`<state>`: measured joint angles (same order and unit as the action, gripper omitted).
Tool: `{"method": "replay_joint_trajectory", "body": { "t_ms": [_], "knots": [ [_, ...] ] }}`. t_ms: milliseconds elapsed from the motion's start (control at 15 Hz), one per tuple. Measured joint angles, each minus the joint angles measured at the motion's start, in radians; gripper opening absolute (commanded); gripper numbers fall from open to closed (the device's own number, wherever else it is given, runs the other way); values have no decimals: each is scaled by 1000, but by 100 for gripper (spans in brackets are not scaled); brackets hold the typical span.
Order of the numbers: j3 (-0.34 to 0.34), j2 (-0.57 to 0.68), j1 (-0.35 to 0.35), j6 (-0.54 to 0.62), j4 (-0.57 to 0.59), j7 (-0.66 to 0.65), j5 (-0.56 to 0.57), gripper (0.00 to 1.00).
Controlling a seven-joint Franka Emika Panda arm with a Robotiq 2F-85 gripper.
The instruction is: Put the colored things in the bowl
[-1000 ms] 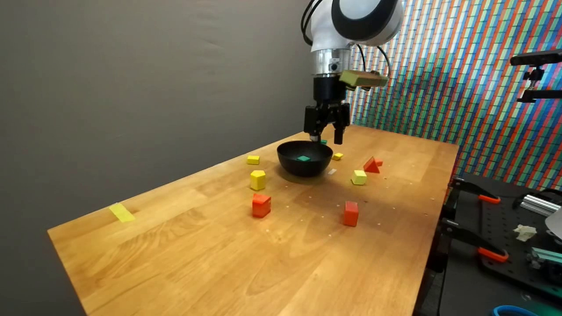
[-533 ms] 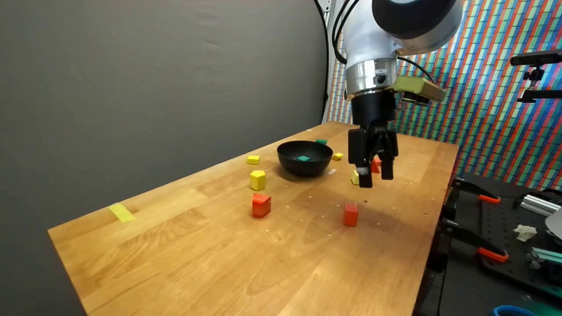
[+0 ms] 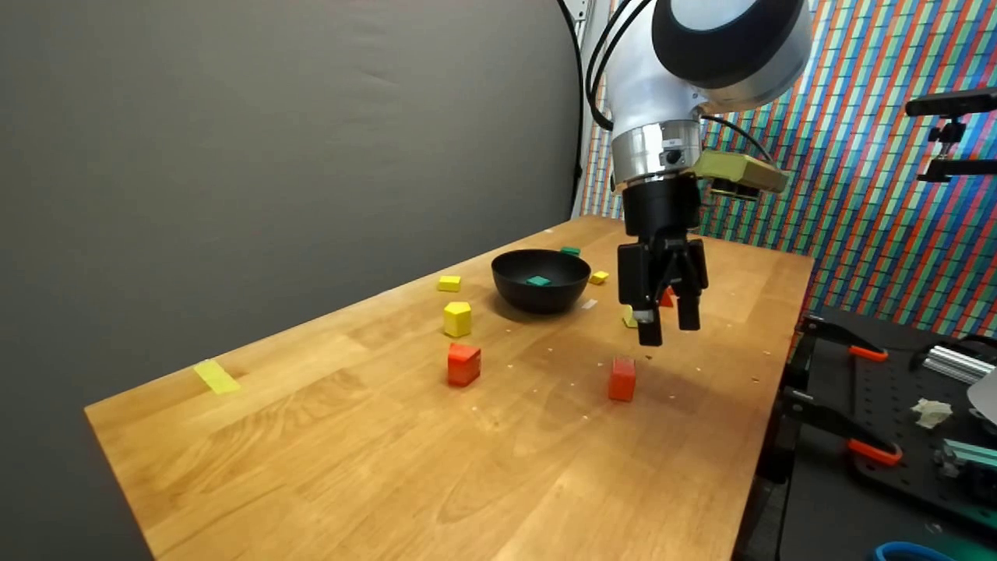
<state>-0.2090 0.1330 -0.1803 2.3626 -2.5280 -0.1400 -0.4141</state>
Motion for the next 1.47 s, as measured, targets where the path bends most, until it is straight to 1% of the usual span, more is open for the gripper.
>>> {"method": "replay_joint_trajectory", "body": {
  "t_ms": [400,467,533,733,867,933,1000,1067,1133,1200,1333,1400,1467],
  "knots": [
    [10,164,2,-1,117,1,37,100],
    [12,192,2,-2,136,1,45,75],
    [13,216,2,-2,152,1,53,74],
    [16,275,2,-3,180,0,72,49],
    [16,299,2,-3,186,0,80,35],
    [16,304,2,-3,188,0,83,26],
    [16,305,2,-3,188,0,86,19],
    [16,304,2,-3,189,-1,92,17],
    [17,302,2,-3,189,-2,97,15],
    [18,298,2,-3,190,-3,106,11],
    [23,281,1,-3,192,-14,137,17],
    [26,270,0,-4,192,-21,156,16],
    [29,255,-2,-5,193,-31,177,40]
  ]
}}
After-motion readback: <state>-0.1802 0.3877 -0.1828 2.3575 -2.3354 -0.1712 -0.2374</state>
